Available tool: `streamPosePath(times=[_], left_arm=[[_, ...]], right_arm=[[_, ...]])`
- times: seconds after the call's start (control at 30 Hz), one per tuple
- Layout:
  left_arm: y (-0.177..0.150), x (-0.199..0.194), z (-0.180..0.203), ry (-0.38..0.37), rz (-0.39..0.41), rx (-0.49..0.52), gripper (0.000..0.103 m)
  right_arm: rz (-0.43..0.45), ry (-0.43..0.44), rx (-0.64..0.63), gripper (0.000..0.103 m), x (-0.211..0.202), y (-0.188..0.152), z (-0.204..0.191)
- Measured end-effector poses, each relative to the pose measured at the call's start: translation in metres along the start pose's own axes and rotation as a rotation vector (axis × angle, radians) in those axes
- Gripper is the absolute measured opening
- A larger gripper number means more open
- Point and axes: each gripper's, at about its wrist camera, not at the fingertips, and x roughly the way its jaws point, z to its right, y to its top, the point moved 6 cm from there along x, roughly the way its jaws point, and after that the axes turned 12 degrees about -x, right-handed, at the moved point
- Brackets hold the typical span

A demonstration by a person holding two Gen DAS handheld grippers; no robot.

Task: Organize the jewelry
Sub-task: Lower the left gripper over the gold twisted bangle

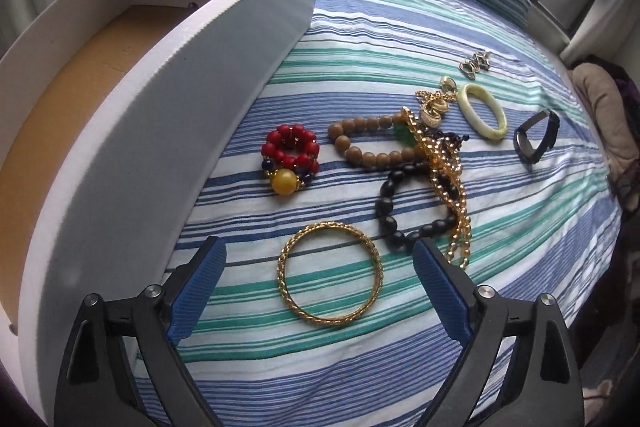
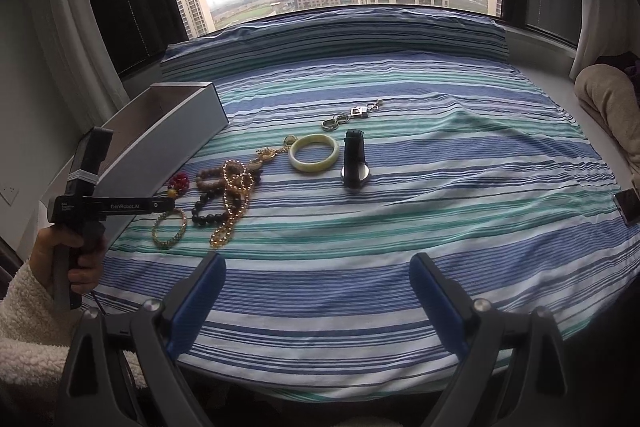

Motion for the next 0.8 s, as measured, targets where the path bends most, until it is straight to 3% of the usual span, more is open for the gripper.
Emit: streamPosePath(times=[0.3, 0.33, 0.4, 0.6, 0.7, 0.8], left_arm=[[-0.024, 0.030, 0.013, 0.124, -0.013, 0.130, 0.094], [-0.026, 0.033, 0.013, 0.131, -0.015, 0.139, 0.086], [-0.027, 0.027, 0.015, 0.117, 0.013, 0.156, 0.069], [-0.025, 0.011, 0.013, 0.103, 0.021, 0.099, 0.070], [-0.026, -0.003, 0.014, 0.081, 0.045, 0.070, 0.070], [-0.029, -0.015, 0.014, 0.069, 0.060, 0.032, 0.070]], right_arm=[[-0.022, 0.032, 0.032, 0.095, 0.011, 0.002, 0.003], [-0.017, 0.028, 0.026, 0.095, 0.009, 0.003, 0.003], [-0.010, 0.007, 0.022, 0.095, 0.005, 0.002, 0.006], [0.010, -0.017, 0.058, 0.095, 0.014, 0.008, 0.035], [0.033, -0.014, 0.010, 0.095, 0.041, 0.026, 0.057], [-0.074, 0.151, 0.000, 0.095, 0.100, 0.034, 0.059]])
